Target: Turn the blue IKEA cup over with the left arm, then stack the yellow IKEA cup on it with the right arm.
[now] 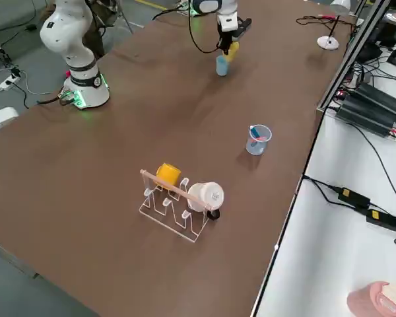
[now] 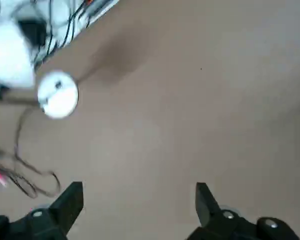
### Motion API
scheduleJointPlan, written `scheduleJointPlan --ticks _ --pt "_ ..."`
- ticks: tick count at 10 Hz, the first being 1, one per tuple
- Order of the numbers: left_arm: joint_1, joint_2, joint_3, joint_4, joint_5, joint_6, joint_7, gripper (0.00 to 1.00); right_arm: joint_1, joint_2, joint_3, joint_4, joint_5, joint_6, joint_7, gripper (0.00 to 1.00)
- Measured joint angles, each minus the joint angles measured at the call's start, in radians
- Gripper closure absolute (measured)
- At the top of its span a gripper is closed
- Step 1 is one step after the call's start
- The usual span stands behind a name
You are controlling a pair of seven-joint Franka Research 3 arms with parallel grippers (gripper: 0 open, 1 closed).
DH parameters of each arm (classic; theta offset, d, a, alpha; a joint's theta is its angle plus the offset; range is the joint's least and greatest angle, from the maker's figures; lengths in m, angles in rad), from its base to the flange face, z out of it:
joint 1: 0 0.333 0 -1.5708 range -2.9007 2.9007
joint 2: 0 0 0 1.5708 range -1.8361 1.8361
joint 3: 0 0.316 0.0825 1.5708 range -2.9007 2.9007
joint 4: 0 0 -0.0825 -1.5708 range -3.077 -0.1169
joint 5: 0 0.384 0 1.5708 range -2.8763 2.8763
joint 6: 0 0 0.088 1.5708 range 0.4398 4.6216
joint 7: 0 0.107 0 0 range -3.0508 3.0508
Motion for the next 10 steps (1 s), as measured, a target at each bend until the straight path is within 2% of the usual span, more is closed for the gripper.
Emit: scheduleJointPlan --ticks 2,4,6,8,10 --pt "0.031 0.008 0.002 0.075 -0.061 -0.113 -0.2 0.01 0.008 0.006 0.015 0.0 -0.012 -0.006 0.034 0.96" --pt "0.082 0.029 0.004 0.164 -0.109 -0.168 -0.229 0.01 0.021 0.019 0.04 -0.001 -0.037 -0.007 0.086 0.96" --pt "0.108 0.037 0.01 0.243 -0.142 -0.259 -0.271 0.01 0.024 0.031 0.044 -0.001 -0.049 -0.007 0.103 0.96" --pt "0.108 0.046 0.01 0.252 -0.143 -0.273 -0.377 0.01 0.023 0.037 0.043 -0.001 -0.056 -0.007 0.106 0.96" --pt "0.111 0.062 0.01 0.252 -0.145 -0.285 -0.402 0.01 0.019 0.043 0.041 -0.001 -0.062 -0.005 0.106 0.96"
